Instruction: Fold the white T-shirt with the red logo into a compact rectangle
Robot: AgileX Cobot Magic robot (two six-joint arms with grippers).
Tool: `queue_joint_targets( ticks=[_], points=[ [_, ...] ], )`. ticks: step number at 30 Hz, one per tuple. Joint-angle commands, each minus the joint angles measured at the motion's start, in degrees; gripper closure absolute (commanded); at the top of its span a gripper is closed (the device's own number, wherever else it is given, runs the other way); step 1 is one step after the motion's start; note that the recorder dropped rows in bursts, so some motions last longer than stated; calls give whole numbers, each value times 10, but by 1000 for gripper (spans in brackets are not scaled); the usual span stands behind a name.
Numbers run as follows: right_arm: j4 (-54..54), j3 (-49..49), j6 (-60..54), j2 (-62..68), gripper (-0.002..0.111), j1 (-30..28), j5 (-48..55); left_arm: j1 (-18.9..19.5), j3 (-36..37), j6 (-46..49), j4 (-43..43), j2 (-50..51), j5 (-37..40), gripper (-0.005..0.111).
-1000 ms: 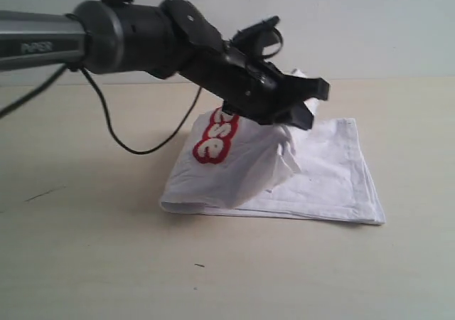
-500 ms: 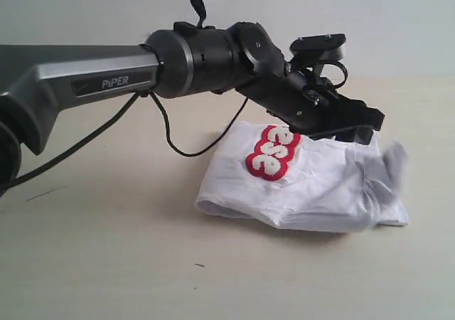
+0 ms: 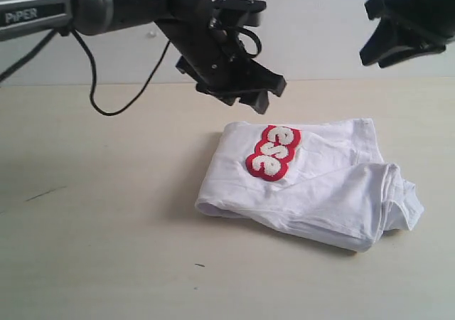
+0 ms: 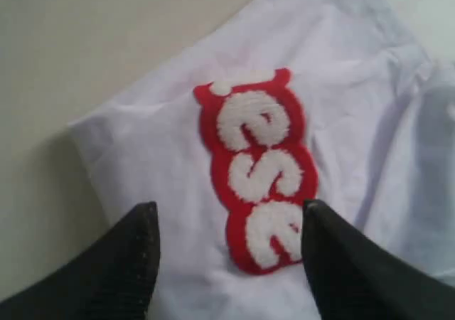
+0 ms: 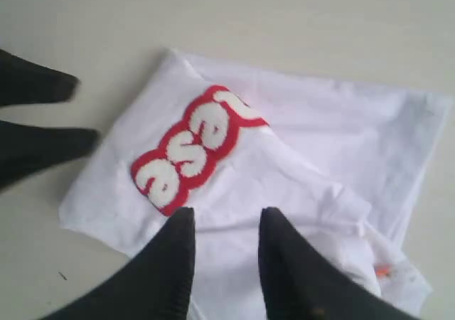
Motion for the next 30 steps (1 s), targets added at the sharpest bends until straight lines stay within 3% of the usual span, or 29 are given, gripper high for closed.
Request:
queue_joint_targets(
  ticks=[1,5,14,25,28,30],
  points=[
    [-6,74,8,3,66,-36,-44,32,40,-6,9,-53,11,50],
    [-10,149,12,16,55,-62,-57,69,98,-2,10,-104,4,50],
    [-35,214,38,101,55,-66,-68,99,229,10,10,-187,-55,50],
    [45,196,-15,164,55,-66,-136,99,255,12,10,-211,-84,50],
    [117,186,-100,169,60,-64,-116,99,255,14,10,-211,-88,50],
    [145,181,-141,173,74,-64,-102,99,255,16,10,-211,-92,50]
  ],
)
